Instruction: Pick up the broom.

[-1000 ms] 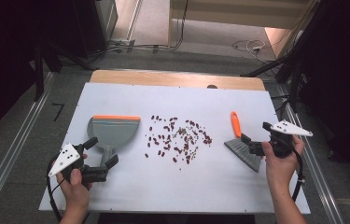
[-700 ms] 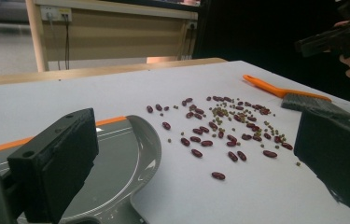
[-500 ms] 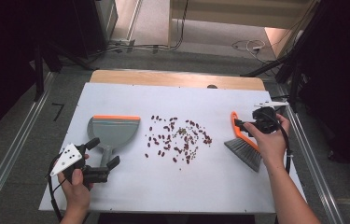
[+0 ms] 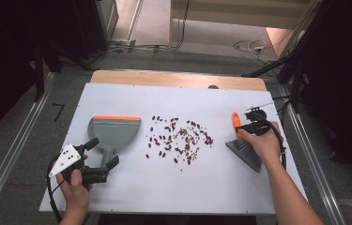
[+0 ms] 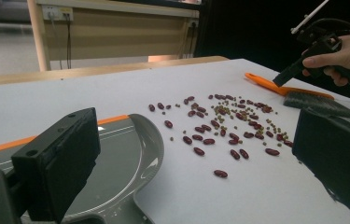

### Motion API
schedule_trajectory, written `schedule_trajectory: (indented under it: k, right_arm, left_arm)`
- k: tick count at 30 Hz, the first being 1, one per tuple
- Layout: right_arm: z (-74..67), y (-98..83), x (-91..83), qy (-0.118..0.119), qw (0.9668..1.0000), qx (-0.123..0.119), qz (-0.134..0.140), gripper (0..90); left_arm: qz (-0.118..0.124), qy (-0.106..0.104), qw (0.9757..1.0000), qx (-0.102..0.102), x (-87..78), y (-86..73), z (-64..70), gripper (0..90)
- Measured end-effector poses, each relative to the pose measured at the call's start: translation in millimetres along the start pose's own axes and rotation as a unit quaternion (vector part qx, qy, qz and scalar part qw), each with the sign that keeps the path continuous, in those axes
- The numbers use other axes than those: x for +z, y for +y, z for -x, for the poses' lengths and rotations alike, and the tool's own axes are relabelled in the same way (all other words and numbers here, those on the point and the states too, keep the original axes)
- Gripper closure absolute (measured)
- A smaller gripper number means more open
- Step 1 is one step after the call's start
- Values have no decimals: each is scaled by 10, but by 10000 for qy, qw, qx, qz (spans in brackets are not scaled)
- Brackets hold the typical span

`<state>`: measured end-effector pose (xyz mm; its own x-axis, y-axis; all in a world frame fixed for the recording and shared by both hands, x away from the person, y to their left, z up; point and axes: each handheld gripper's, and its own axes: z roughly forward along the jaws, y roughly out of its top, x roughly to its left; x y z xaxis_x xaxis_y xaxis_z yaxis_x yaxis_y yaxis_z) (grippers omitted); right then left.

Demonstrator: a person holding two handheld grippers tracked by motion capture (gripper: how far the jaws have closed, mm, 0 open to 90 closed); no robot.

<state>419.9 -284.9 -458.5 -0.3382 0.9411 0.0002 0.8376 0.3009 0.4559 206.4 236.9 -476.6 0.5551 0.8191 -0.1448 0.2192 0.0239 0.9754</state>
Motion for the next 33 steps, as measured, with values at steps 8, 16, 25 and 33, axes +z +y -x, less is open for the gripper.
schedule_trajectory:
  k: [8, 16, 25, 33]
  right_arm:
    - [-84, 9, 129, -154, 9988, 21, -455, 566]
    - [-117, 5, 147, -260, 9984, 84, -491, 589]
    - [-74, -52, 129, -32, 9993, 233, -296, 694]
    - [-49, -166, 44, 39, 9992, 289, 262, 696]
  left_arm:
    - [-26, -10, 10000, 16, 4, -3, -4, 19]
    - [-15, -26, 10000, 43, -7, 5, 14, 19]
    - [79, 41, 10000, 20, -38, 13, -1, 19]
    - [111, 105, 9999, 19, -52, 11, -17, 19]
